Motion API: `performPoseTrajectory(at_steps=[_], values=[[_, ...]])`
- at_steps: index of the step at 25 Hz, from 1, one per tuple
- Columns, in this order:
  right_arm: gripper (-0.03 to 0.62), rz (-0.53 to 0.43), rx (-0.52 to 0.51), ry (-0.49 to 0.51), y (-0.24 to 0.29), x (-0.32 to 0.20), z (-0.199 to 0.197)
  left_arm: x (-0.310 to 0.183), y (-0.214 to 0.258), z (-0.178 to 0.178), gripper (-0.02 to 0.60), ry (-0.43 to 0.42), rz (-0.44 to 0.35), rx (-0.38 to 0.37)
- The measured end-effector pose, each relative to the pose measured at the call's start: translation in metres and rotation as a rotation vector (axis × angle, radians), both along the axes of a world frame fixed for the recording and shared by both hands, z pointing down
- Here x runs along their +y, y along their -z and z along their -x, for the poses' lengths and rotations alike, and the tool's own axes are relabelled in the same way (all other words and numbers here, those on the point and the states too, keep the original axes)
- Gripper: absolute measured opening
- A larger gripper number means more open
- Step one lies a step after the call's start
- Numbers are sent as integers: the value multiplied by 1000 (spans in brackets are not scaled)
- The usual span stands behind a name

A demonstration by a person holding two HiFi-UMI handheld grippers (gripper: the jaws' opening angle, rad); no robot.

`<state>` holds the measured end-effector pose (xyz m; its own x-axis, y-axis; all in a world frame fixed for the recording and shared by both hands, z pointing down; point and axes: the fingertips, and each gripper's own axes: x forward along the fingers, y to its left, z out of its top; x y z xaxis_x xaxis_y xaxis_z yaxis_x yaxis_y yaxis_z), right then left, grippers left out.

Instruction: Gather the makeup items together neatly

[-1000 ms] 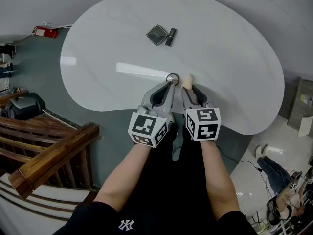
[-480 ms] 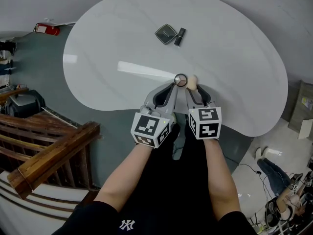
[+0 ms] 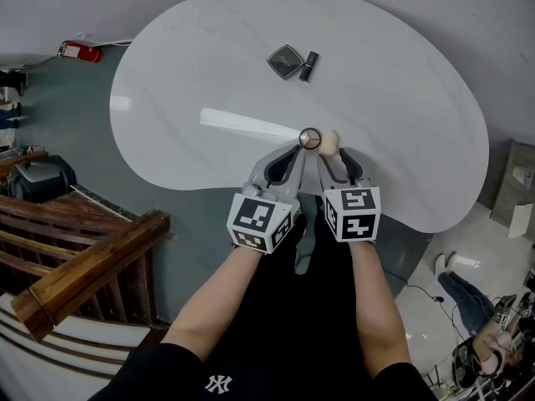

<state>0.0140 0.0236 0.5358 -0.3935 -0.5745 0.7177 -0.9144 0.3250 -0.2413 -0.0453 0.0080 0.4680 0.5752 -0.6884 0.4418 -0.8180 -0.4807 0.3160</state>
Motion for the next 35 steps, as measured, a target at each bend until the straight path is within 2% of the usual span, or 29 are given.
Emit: performPoseTrajectory(at_steps=[7,13,19,23,29,35], values=[[186,-41,-5,-30,28,3,-5,6,13,-2,8,-17,-15,8],[178,-112,0,4,64,6,8,12,36,0,8,-33,-49,9],[80,-199,9,-13,109,9,19,21,67,6,8,-52,-93,8],[37,-237,22,-37,132,10,23,28,89,7,8,-77,-124,14],[29,-292,14,-48,163,13,32,31,119,10,8,-100,-173,33],[29,-314,33,-10,176,7,36,26,130,8,8,-104,-166,50]])
